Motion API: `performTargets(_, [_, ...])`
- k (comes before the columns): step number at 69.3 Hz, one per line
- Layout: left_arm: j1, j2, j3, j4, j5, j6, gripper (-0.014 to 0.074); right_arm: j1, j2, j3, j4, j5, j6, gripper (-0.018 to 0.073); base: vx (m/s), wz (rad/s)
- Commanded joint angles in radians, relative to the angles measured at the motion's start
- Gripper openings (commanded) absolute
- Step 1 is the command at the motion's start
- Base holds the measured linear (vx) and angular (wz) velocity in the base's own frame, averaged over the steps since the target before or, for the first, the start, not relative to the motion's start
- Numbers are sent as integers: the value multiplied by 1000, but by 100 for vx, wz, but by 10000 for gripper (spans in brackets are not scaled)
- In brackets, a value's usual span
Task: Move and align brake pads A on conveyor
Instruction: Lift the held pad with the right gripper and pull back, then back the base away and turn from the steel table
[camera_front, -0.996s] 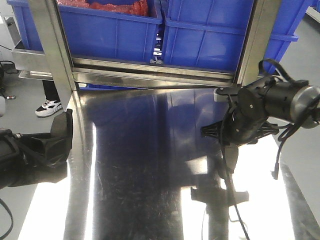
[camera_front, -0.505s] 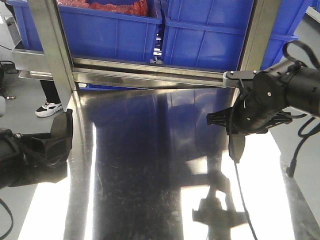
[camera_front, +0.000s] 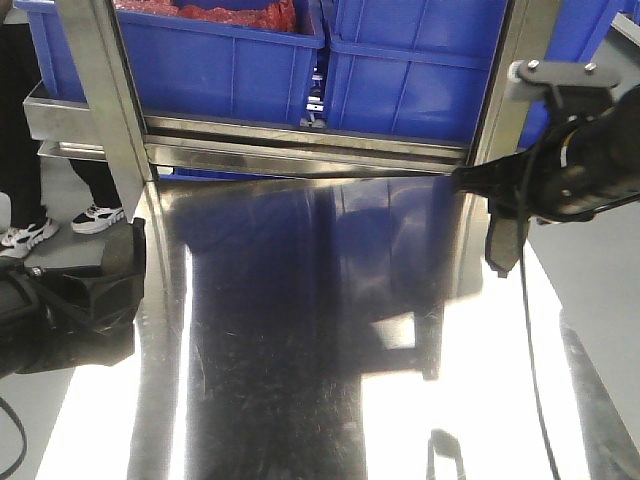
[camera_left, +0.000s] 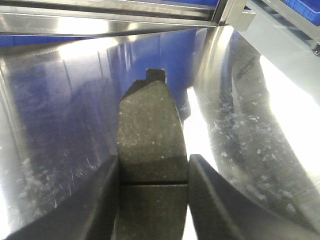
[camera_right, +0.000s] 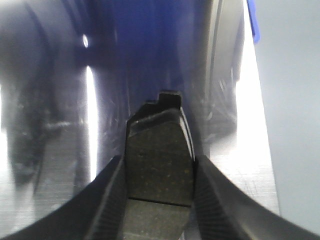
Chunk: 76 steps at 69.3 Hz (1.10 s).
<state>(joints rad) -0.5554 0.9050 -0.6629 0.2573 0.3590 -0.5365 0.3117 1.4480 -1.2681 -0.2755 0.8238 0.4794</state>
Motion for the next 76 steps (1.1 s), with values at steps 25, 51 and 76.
performTargets(25, [-5, -13, -27, 10, -80, 0, 20, -1, -325, 173, -55, -116, -11, 4, 0, 0])
performTargets(51, [-5, -13, -27, 10, -80, 0, 20, -1, -412, 244, -61, -142, -11, 4, 0, 0])
performTargets(76, [-5, -13, -27, 10, -80, 0, 20, -1, -412, 244, -61, -138, -11, 4, 0, 0])
